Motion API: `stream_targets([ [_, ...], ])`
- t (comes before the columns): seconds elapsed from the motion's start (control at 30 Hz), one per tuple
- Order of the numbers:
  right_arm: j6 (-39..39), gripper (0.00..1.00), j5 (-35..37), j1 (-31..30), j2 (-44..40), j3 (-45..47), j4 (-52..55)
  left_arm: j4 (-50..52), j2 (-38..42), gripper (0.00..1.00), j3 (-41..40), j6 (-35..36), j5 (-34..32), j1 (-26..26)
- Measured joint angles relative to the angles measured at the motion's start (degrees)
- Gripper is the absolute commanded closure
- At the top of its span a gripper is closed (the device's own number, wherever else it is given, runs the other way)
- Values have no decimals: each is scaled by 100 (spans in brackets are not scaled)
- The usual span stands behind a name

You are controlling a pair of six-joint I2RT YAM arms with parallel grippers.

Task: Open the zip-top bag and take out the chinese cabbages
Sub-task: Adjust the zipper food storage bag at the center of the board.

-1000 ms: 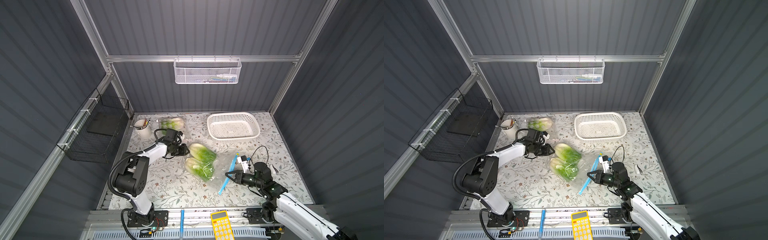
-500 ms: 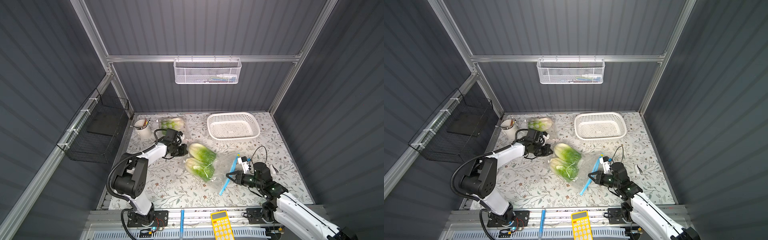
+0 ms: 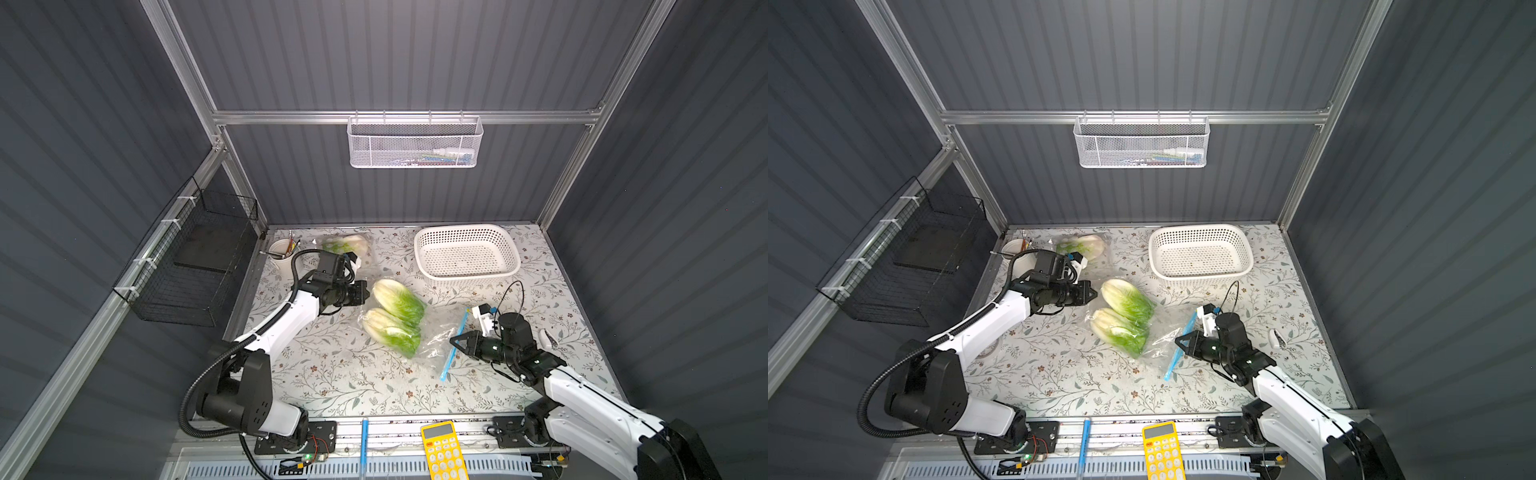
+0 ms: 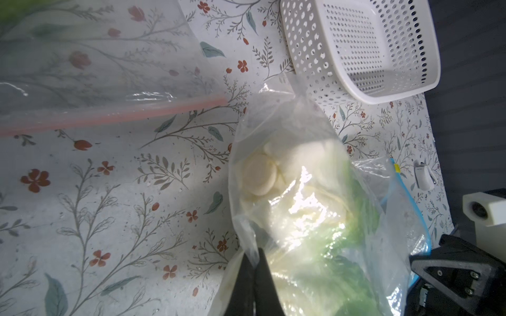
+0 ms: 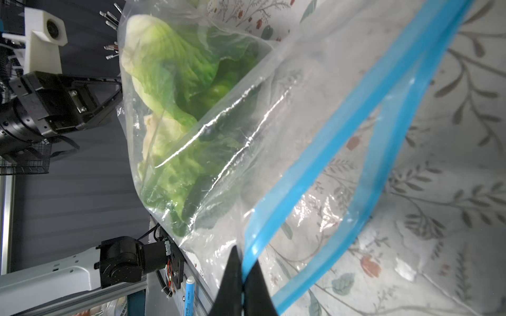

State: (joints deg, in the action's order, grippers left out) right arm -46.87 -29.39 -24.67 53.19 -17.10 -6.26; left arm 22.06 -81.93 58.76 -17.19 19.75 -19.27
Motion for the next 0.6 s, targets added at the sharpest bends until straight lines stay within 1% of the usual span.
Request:
stream_targets([
  [0.17, 157, 100, 13, 59, 509, -387, -160, 22, 385, 100, 13, -4, 269, 63],
  [0.3, 264, 100, -17, 109, 866, -586, -269, 28, 466, 100, 79, -26, 487, 63],
  [0.6, 481, 100, -39, 219, 1202, -796, -334, 219, 756, 100, 332, -96, 645, 63],
])
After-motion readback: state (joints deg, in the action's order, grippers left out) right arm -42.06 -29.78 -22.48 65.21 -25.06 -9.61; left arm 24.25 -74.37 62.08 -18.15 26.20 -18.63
